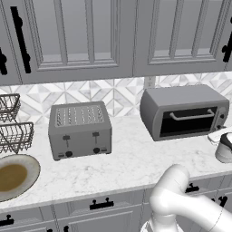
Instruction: Pick up the kebab skewer and baguette bread, and place them inside the toaster oven. Close the toaster oven door and start by setting the timer.
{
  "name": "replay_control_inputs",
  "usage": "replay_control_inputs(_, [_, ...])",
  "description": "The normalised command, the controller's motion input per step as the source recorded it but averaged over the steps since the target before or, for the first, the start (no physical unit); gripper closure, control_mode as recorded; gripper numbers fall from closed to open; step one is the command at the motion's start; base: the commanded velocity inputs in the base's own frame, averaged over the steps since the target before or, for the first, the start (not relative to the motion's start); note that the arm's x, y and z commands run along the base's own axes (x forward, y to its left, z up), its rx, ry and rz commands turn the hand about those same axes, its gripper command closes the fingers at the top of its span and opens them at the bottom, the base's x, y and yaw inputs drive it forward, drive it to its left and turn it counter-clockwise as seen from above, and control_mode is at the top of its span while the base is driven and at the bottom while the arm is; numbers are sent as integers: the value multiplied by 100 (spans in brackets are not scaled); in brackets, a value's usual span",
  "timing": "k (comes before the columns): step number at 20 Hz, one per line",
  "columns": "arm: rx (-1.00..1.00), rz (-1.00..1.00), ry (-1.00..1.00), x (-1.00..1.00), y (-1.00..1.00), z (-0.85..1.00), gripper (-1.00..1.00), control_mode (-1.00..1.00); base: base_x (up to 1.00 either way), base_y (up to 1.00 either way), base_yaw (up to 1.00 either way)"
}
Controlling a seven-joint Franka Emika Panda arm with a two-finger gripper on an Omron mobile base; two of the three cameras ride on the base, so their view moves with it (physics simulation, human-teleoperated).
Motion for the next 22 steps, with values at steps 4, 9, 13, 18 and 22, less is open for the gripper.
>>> replay_control_inputs(4, [0,0,0,2,0,0,100,-100,0,0,0])
replay_control_inputs(9, [7,0,0,0,4,6,100,-100,0,0,0])
replay_control_inputs(13, [15,0,0,0,11,10,100,-100,0,0,0])
replay_control_inputs(18, [22,2,0,0,11,20,100,-100,0,0,0])
replay_control_inputs(22, [26,10,0,0,16,29,100,-100,0,0,0])
